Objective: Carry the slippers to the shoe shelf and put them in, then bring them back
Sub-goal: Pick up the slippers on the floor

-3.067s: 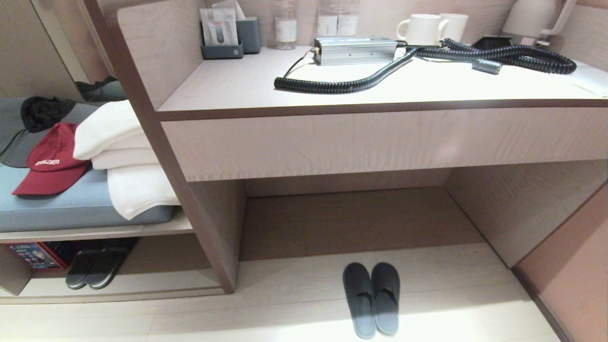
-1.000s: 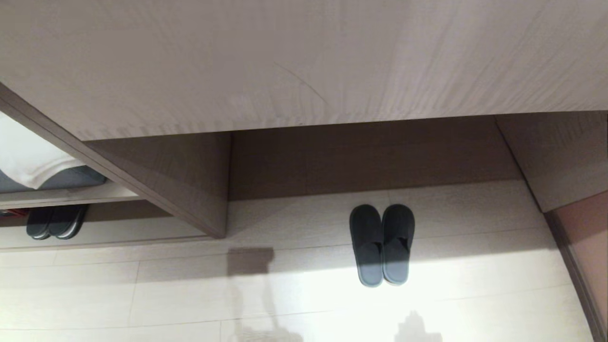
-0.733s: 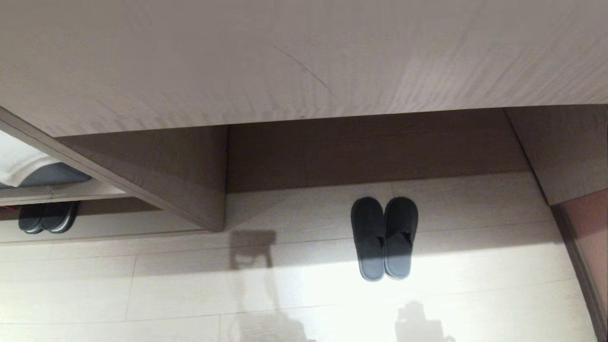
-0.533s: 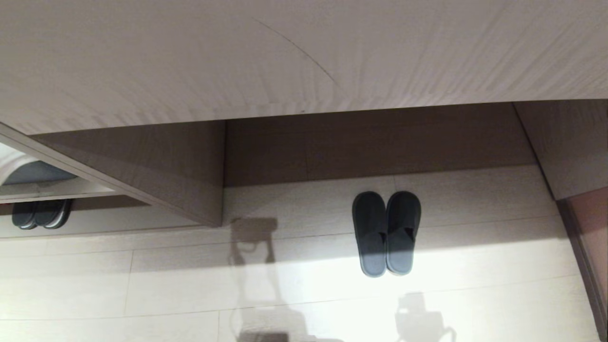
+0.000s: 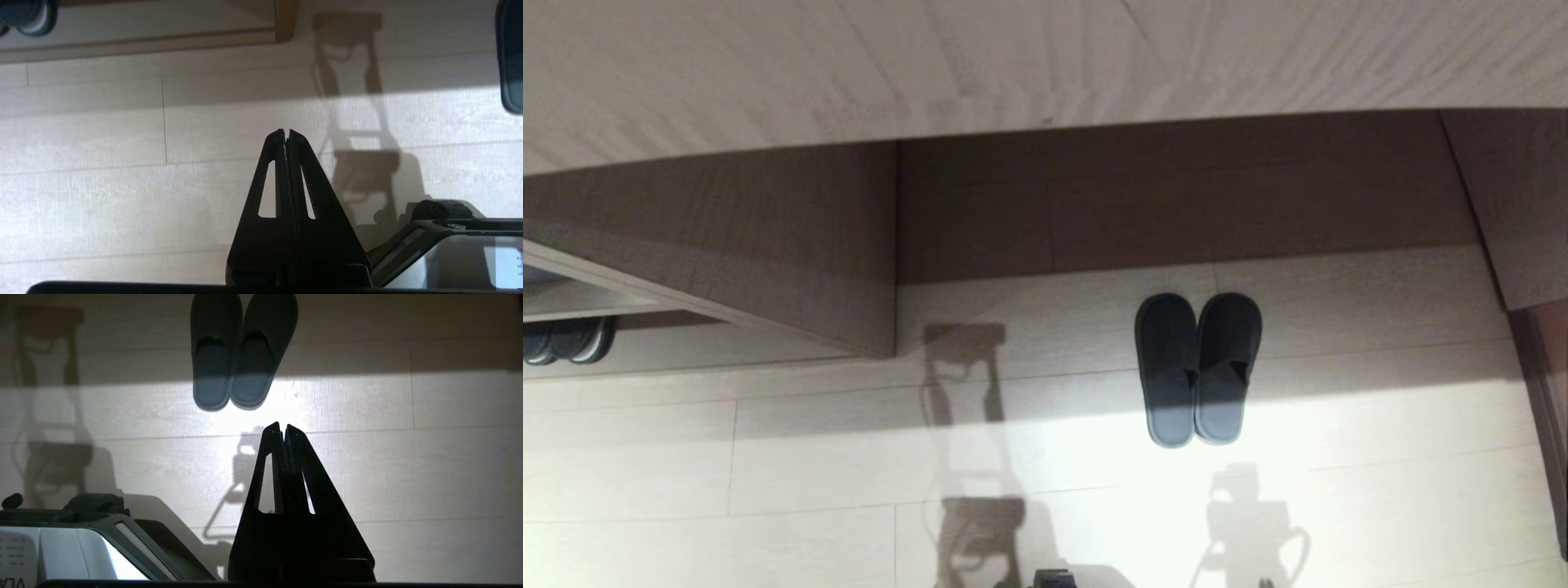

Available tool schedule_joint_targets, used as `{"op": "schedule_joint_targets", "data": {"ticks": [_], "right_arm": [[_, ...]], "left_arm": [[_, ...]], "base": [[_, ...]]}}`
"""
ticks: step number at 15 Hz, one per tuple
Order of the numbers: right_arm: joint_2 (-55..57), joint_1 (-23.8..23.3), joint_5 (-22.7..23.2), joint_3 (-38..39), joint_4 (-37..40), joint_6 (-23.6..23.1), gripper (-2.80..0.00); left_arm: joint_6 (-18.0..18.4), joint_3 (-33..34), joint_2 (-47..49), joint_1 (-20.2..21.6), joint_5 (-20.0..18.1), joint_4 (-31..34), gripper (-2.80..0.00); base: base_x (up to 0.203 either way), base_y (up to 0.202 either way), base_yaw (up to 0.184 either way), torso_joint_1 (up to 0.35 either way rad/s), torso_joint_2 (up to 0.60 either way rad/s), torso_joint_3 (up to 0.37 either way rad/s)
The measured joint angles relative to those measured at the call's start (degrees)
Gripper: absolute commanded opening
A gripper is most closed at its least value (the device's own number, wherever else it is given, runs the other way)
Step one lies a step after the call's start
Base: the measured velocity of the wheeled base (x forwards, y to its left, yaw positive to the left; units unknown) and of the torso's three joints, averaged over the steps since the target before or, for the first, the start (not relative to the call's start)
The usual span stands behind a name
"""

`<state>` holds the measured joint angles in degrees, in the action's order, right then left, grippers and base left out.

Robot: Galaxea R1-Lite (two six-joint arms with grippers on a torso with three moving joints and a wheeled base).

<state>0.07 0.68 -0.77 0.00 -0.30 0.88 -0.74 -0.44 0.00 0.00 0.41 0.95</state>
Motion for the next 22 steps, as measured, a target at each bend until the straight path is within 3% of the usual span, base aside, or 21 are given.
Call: {"op": "schedule_joint_targets", "data": {"ticks": [22], "right_arm": [[0.02, 0.02, 0.00, -0.02, -0.16, -0.13, -2.80]], "left_arm": [[0.00, 0.00, 0.00, 0.00, 0.00, 0.07, -2.80]], "base": [[-0.006, 0.000, 0.000, 0.003, 0.00, -0.198]]}}
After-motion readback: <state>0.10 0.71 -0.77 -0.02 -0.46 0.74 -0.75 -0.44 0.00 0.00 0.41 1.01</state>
